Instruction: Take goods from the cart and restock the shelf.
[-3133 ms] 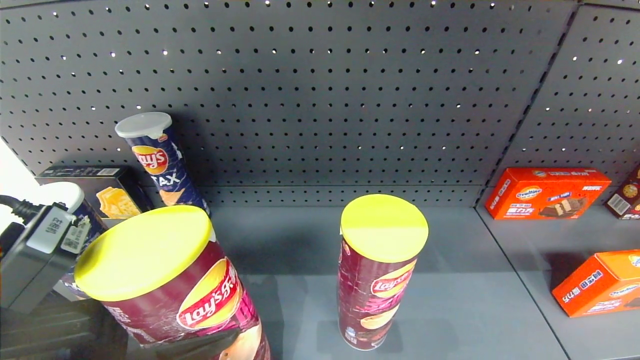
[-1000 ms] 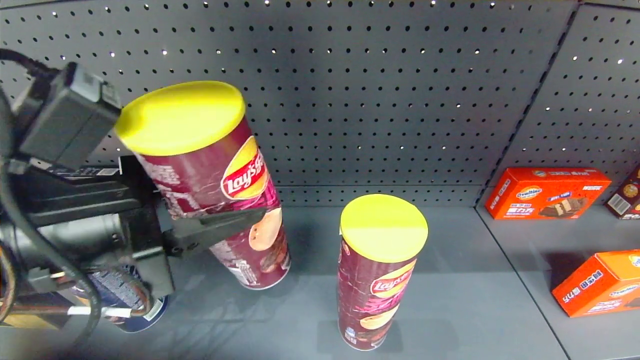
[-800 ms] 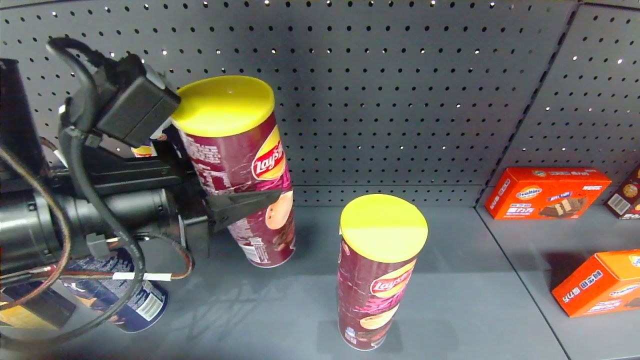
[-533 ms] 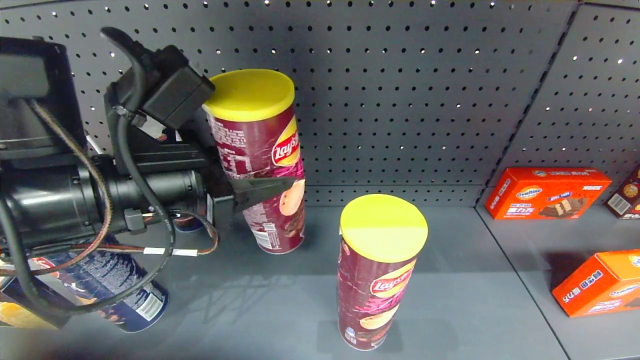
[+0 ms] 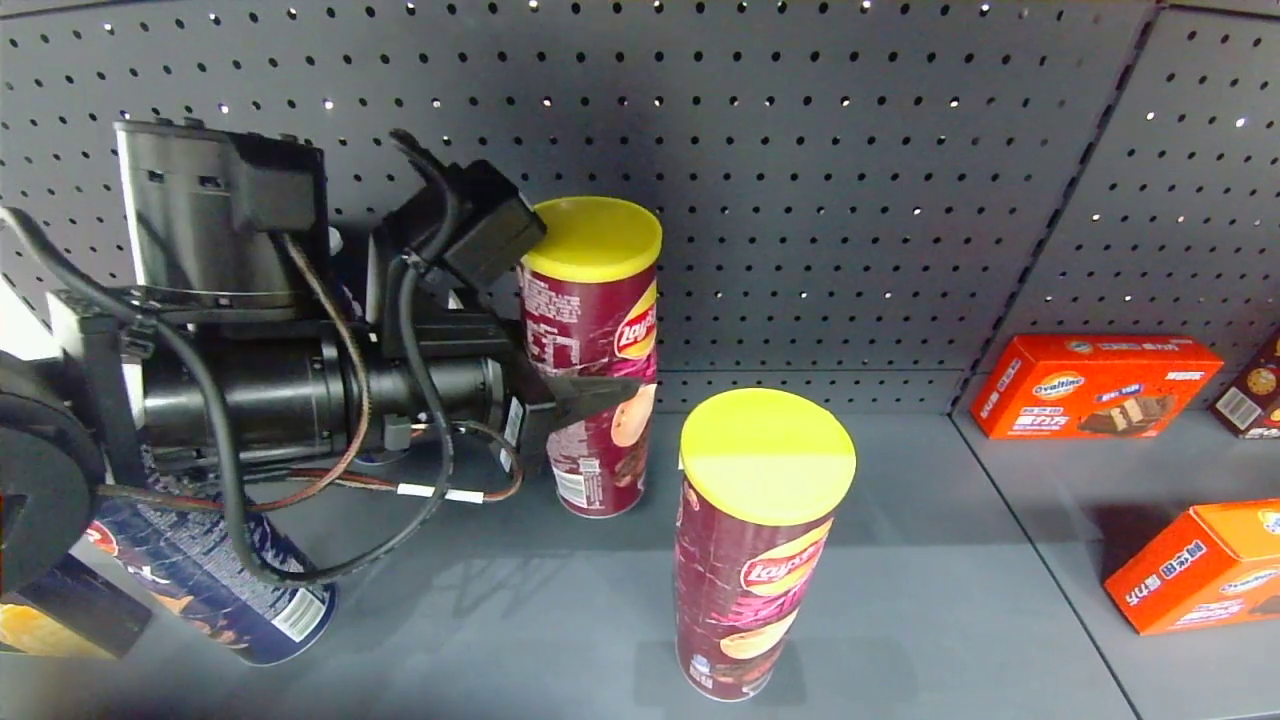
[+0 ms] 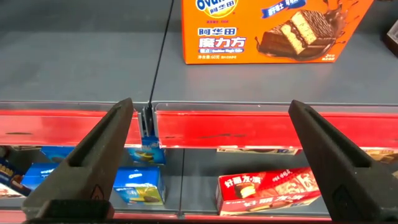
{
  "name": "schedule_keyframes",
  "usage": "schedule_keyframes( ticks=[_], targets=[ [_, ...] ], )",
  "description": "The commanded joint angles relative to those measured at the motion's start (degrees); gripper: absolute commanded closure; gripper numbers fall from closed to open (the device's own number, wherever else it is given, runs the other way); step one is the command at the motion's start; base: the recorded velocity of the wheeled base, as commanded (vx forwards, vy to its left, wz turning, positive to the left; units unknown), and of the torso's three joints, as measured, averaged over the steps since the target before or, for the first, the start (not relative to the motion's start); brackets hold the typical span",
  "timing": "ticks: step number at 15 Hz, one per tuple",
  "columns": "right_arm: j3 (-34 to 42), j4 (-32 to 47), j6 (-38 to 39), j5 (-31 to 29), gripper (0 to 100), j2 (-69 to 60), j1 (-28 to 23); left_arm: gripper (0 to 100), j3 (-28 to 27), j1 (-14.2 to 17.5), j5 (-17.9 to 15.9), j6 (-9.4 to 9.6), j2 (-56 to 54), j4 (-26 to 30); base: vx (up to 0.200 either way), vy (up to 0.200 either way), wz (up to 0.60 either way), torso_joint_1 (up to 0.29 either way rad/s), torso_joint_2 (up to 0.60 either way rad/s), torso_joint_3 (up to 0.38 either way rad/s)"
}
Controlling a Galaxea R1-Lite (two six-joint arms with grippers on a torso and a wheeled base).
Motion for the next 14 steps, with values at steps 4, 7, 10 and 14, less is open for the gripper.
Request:
schedule_keyframes(
  ticks=[4,7,10,14],
  targets=[
    [0.0,0.0,-0.08,0.02,0,0.07,0.09,100,-0.84,-0.76,-0.94,-0.1,5.54,-0.93,0.0,0.0,0.0,0.0,0.0,0.0],
    [0.0,0.0,-0.08,0.02,0,0.07,0.09,100,-3.04,-0.67,-1.02,-0.45,8.27,-0.93,0.0,0.0,0.0,0.0,0.0,0.0],
    [0.0,0.0,-0.08,0.02,0,0.07,0.09,100,-4.27,-0.58,-1.02,-0.54,10.38,-1.9,0.0,0.0,0.0,0.0,0.0,0.0],
    [0.0,0.0,0.01,0.02,0,0.07,0.09,100,-7.78,-0.85,-1.02,-1.68,14.77,-5.33,0.0,0.0,0.0,0.0,0.0,0.0]
  ],
)
